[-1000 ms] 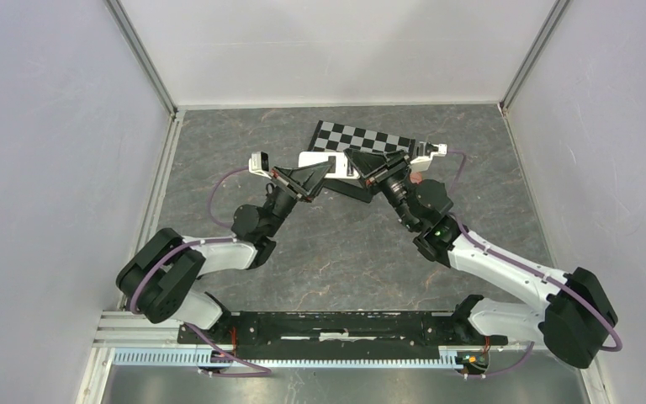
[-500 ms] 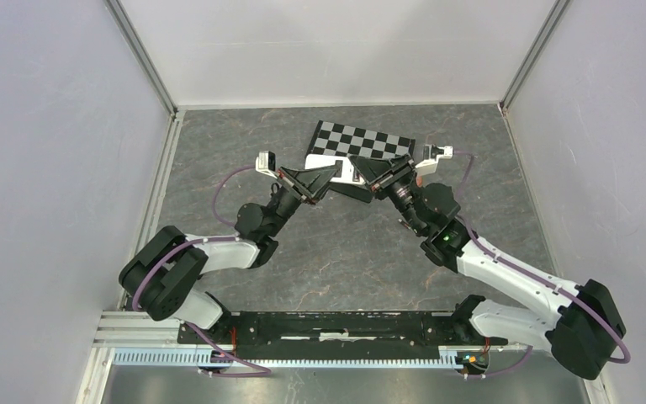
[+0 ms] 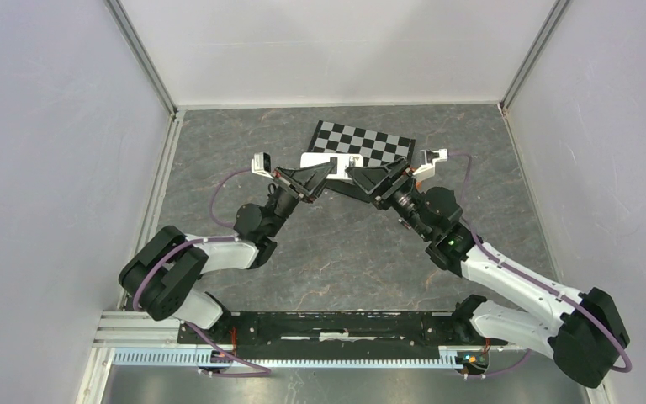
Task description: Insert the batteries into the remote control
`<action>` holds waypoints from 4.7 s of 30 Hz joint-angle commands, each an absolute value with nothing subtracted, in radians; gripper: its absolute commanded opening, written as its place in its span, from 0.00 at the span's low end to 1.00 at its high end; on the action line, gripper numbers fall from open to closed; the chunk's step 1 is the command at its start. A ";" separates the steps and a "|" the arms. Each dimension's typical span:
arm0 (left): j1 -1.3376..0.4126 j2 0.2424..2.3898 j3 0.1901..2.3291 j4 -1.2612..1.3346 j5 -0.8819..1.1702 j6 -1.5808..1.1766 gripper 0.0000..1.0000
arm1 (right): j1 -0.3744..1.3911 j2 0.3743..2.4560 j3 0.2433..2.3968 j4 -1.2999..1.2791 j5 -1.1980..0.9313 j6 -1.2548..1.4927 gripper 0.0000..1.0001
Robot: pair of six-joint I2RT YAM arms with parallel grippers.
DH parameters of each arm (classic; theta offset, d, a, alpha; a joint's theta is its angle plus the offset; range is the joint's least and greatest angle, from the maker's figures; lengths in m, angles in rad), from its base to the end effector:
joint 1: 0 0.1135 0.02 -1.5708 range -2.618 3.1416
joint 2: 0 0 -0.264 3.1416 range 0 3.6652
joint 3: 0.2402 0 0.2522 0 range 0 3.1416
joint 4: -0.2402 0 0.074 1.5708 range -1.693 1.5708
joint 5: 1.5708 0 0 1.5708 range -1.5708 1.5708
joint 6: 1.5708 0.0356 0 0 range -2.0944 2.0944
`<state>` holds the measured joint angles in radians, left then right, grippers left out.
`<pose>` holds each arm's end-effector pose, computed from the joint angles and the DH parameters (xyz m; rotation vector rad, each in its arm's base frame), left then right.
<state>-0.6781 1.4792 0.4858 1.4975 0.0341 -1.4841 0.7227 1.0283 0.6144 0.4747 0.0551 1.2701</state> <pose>0.2140 -0.1739 0.2568 -0.4708 1.1990 -1.9348 0.1824 0.1582 0.3027 0.5146 1.6460 1.5122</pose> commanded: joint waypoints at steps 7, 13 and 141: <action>-0.676 1.467 0.467 1.558 0.044 -1.448 0.02 | 0.681 1.031 0.650 0.554 0.009 1.191 0.74; -0.676 1.453 0.474 1.557 0.072 -1.424 0.02 | 0.674 1.036 0.639 0.604 0.029 1.174 0.65; -0.506 1.520 0.283 1.557 0.471 -1.189 0.02 | 0.405 1.174 0.680 -0.224 0.112 0.101 0.73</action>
<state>-0.5278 1.5444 0.2939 1.4914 0.4297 -1.2434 0.4210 1.0966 0.7010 -0.2768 0.1070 0.2237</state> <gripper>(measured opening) 0.280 0.742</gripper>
